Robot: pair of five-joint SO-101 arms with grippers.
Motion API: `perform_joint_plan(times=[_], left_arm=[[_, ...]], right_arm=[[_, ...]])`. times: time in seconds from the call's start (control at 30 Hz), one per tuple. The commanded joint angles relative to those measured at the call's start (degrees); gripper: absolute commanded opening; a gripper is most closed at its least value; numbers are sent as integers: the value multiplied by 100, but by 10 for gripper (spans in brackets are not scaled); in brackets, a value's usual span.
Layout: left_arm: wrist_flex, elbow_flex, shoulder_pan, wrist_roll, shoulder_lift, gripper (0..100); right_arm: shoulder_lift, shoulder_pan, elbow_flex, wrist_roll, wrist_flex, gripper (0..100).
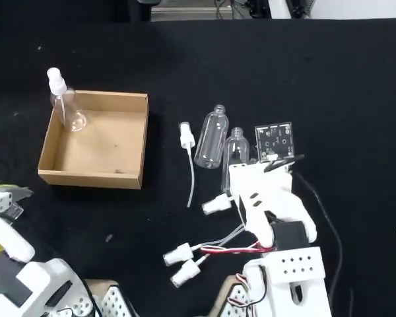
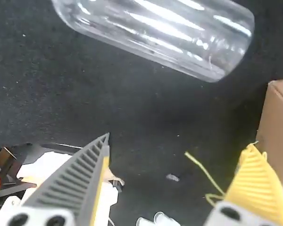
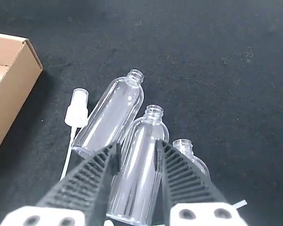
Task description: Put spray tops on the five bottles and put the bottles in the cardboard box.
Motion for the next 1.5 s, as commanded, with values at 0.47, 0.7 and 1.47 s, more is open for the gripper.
perform_joint_plan(times=[0.47, 0.7, 1.47], left_arm=[[-70, -673, -145, 826, 185, 402], [-809, -708, -681, 2330, 844, 402], [-862, -1640, -769, 3745, 2840, 397]], right_arm=[[-110, 53, -391, -26, -141, 105], [-101, 53, -391, -26, -141, 105], [-136, 53, -391, -26, -123, 105]])
